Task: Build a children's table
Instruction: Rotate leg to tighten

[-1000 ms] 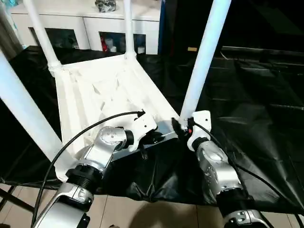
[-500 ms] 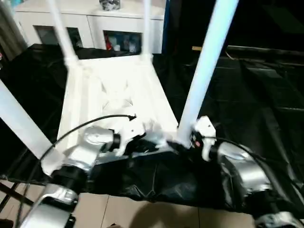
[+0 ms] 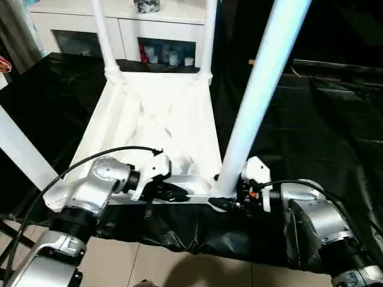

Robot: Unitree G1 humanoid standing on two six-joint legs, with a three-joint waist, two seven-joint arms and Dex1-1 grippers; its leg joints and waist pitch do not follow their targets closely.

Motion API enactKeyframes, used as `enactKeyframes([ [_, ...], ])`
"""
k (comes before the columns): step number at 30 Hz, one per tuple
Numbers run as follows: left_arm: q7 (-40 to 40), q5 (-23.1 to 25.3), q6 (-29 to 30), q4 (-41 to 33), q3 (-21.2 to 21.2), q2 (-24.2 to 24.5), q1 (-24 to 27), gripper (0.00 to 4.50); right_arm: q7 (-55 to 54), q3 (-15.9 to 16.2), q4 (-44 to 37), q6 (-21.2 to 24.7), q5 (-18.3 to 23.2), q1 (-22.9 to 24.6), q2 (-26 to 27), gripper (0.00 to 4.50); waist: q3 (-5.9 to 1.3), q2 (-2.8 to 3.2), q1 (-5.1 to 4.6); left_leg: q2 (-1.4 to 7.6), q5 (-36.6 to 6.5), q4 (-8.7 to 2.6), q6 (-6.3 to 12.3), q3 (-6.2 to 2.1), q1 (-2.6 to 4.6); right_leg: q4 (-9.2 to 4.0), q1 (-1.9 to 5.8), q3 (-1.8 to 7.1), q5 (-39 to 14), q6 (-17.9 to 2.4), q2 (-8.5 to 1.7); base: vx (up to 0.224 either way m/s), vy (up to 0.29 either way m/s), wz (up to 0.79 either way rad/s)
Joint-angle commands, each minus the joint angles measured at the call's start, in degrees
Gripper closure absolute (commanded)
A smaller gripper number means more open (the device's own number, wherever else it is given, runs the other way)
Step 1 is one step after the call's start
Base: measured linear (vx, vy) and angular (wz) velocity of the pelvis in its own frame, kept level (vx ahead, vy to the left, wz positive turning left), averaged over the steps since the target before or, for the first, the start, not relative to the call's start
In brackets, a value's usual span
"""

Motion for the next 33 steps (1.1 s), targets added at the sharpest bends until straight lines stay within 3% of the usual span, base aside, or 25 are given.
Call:
enactKeyframes([
  [1, 0.3, -1.1, 0.0, -1.3, 0.0, -0.3, -1.1, 4.5, 2.2, 4.8, 0.7, 0.4, -0.4, 0.9, 1.5, 1.74, -3.09, -0.11, -0.12, 3.71, -14.2, -3.9, 1.9, -1.43, 0.66, -4.08, 2.36, 2.98, -15.4, -12.2, -4.4, 0.0, 0.0, 0.0],
  [7, 2.9, -0.7, -0.1, -1.8, 0.6, -1.2, -0.8, 4.5, -2.0, 3.1, 2.5, 0.3, -0.1, 0.7, 5.2, 1.8, -2.98, -0.16, -0.28, 3.68, -14.9, -3.96, 1.46, -1.49, 0.62, -4.25, 2.32, 3.02, -16.9, -12.0, -4.59, 0.0, 0.0, 0.0],
  [8, 3.3, -0.6, -0.1, -1.8, 0.7, -1.3, -0.8, 4.5, -2.7, 2.8, 2.7, 0.5, -0.1, 0.6, 5.6, 1.8, -2.81, -0.18, -0.52, 3.63, -16.9, -4.12, 0.82, -1.64, 0.82, -4.63, 2.14, 2.97, -20.2, -11.2, -4.6, 0.0, 0.0, 0.0],
  [12, 10.9, 0.7, 0.2, -1.3, 1.0, -4.8, -1.4, 4.5, -15.0, -0.6, 7.3, 0.3, -1.6, -0.9, 11.0, 1.8, -2.66, -0.13, -1.08, 3.62, -19.4, -4.38, -0.91, -2.01, 1.0, -5.0, 1.8, 3.01, -24.3, -10.1, -4.73, 0.0, 0.0, 0.0],
  [13, 15.5, 2.1, 0.4, -0.3, 0.8, -7.1, -2.0, 4.5, -23.9, -3.2, 10.8, 0.7, -2.2, -2.5, 14.5, 1.81, -2.58, -0.09, -1.82, 3.62, -20.3, -4.57, -2.02, -2.27, 0.91, -5.12, 1.77, 2.95, -26.0, -9.3, -4.74, 0.0, 0.0, 0.0],
  [14, 16.7, 2.4, 0.6, 0.0, 0.7, -7.8, -2.2, 4.5, -26.7, -4.0, 11.8, 0.8, -2.3, -3.0, 15.6, 1.81, -2.52, -0.13, -2.22, 3.48, -21.1, -4.55, -2.21, -2.23, 0.96, -5.25, 1.6, 2.91, -26.7, -9.2, -4.59, 0.0, 0.0, 0.0],
  [15, 18.9, 3.3, 0.7, 0.5, 0.5, -8.8, -2.5, 4.5, -30.0, -5.0, 13.1, 1.0, -2.2, -3.7, 17.0, 1.81, -2.58, -0.15, -2.73, 3.35, -22.1, -4.6, -2.6, -2.56, 0.8, -5.29, 1.89, 2.7, -27.9, -8.7, -4.67, 0.0, 0.0, 0.0],
  [17, 21.9, 4.0, 1.6, 1.1, 0.2, -11.0, -2.9, 4.5, -35.9, -7.0, 15.6, 2.2, -1.8, -5.3, 19.7, 1.81, -2.61, -0.13, -3.37, 3.28, -23.1, -4.47, -2.47, -2.61, 0.94, -5.59, 1.61, 2.77, -28.1, -8.2, -4.66, 0.0, 0.0, 0.0],
  [20, 23.8, 4.4, 1.9, 1.3, 0.0, -12.3, -3.0, 4.5, -38.7, -8.0, 17.1, 2.6, -1.8, -6.2, 21.2, 1.81, -2.62, -0.24, -3.27, 3.15, -22.8, -4.21, -1.33, -2.34, 1.11, -5.87, 1.44, 2.99, -28.2, -8.0, -4.68, 0.0, 0.0, 0.0],
  [22, 29.1, 5.6, 2.6, 1.6, -0.5, -16.9, -3.5, 4.5, -46.5, -9.9, 22.5, 3.1, -2.6, -9.4, 25.3, 1.81, -2.6, -0.13, -3.64, 3.21, -22.1, -4.34, -1.46, -2.32, 1.01, -5.57, 1.35, 3.0, -26.7, -8.8, -4.5, 0.0, 0.0, 0.0],
  [23, 29.7, 5.7, 2.9, 1.4, -0.6, -17.8, -3.4, 4.5, -47.3, -9.5, 23.2, 2.6, -3.4, -9.8, 26.1, 1.81, -2.67, 0.06, -3.38, 3.19, -22.5, -4.21, -1.69, -2.29, 1.35, -5.68, 1.29, 2.9, -26.9, -8.9, -4.48, 0.0, 0.0, 0.0],
  [26, 30.4, 6.3, 2.9, 1.1, -1.2, -19.0, -3.2, 4.5, -46.8, -7.6, 23.6, 0.2, -5.5, -9.7, 26.8, 1.81, -2.75, -0.17, -3.3, 3.13, -22.6, -4.27, -1.19, -2.13, 1.19, -5.68, 1.41, 2.96, -25.1, -8.7, -4.32, 0.0, 0.0, 0.0],
  [27, 30.3, 6.4, 2.8, 1.1, -1.4, -19.0, -3.1, 4.5, -46.6, -7.5, 23.5, -0.1, -5.5, -9.6, 26.8, 1.25, -2.83, -0.15, -3.25, 3.1, -21.8, -4.28, -0.71, -2.11, 1.03, -5.49, 1.53, 3.07, -23.8, -9.0, -4.38, 0.0, 0.0, 0.0],
  [33, 26.3, 6.7, 0.5, 0.1, -2.5, -16.5, -1.9, 4.5, -41.1, -7.1, 21.5, -1.2, -4.5, -8.6, 25.0, 0.75, -2.83, 0.12, -3.23, 3.22, -22.2, -4.44, -0.31, -2.14, 0.92, -5.54, 1.65, 3.03, -23.4, -8.9, -4.31, 0.0, 0.0, 0.0],
])
